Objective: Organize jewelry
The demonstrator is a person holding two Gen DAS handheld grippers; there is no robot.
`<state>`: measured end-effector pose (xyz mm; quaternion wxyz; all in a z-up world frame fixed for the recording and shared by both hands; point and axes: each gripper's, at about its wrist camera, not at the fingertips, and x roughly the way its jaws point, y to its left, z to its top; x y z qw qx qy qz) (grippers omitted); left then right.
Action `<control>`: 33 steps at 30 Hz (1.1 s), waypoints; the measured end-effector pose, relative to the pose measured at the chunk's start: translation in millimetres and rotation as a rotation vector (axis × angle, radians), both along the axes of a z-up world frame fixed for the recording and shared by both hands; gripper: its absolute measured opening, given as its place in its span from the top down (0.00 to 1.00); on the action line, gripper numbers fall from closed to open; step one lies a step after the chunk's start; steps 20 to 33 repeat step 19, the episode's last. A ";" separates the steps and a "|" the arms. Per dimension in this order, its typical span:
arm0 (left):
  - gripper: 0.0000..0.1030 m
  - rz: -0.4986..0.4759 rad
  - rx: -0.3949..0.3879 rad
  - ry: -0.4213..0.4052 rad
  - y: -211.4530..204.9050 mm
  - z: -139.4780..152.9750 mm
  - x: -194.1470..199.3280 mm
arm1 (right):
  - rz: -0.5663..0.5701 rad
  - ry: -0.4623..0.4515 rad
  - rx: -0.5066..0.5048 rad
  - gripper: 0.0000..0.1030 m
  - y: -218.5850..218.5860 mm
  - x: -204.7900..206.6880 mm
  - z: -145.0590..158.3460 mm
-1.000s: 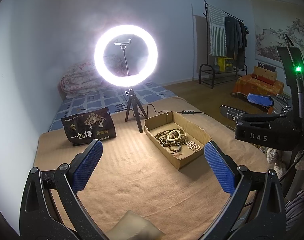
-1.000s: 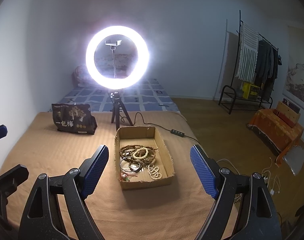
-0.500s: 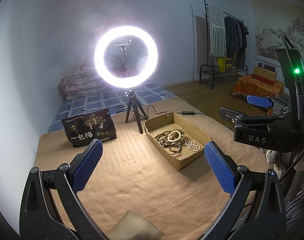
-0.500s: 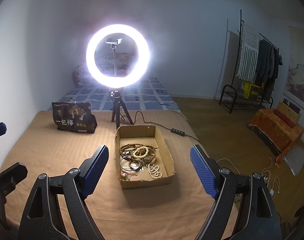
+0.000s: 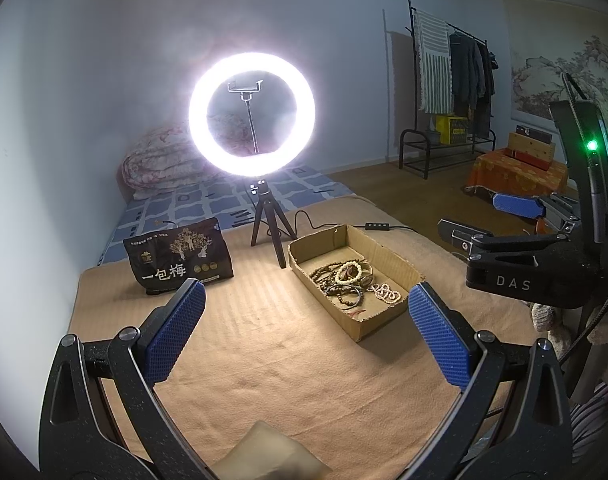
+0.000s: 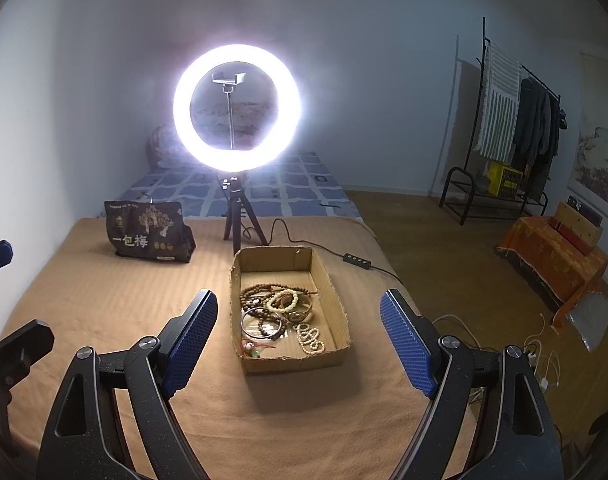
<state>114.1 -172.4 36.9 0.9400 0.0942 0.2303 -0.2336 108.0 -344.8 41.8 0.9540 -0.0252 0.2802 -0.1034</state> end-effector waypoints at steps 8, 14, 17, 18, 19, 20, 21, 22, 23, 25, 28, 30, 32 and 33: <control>0.00 0.034 -0.015 -0.009 2.6 4.0 3.4 | 0.002 0.006 0.001 0.19 2.2 0.4 -1.9; 0.00 0.073 -0.047 0.032 9.9 6.0 16.3 | 0.007 0.012 -0.006 0.19 4.3 1.5 -2.4; 0.00 0.079 -0.049 0.020 13.0 6.3 14.9 | 0.006 0.011 -0.008 0.19 4.5 1.5 -2.1; 0.00 0.082 -0.050 0.016 13.5 5.8 13.5 | 0.006 0.012 -0.007 0.19 4.4 1.6 -2.2; 0.00 0.086 -0.054 0.014 14.2 6.1 14.0 | 0.006 0.013 -0.006 0.19 4.2 1.9 -2.1; 0.00 0.086 -0.054 0.014 14.2 6.1 14.0 | 0.006 0.013 -0.006 0.19 4.2 1.9 -2.1; 0.00 0.086 -0.054 0.014 14.2 6.1 14.0 | 0.006 0.013 -0.006 0.19 4.2 1.9 -2.1; 0.00 0.086 -0.054 0.014 14.2 6.1 14.0 | 0.006 0.013 -0.006 0.19 4.2 1.9 -2.1; 0.00 0.086 -0.054 0.014 14.2 6.1 14.0 | 0.006 0.013 -0.006 0.19 4.2 1.9 -2.1; 0.00 0.086 -0.054 0.014 14.2 6.1 14.0 | 0.006 0.013 -0.006 0.19 4.2 1.9 -2.1; 0.00 0.086 -0.054 0.014 14.2 6.1 14.0 | 0.006 0.013 -0.006 0.19 4.2 1.9 -2.1; 0.00 0.086 -0.054 0.014 14.2 6.1 14.0 | 0.006 0.013 -0.006 0.19 4.2 1.9 -2.1; 0.00 0.086 -0.054 0.014 14.2 6.1 14.0 | 0.006 0.013 -0.006 0.19 4.2 1.9 -2.1; 0.00 0.086 -0.054 0.014 14.2 6.1 14.0 | 0.006 0.013 -0.006 0.19 4.2 1.9 -2.1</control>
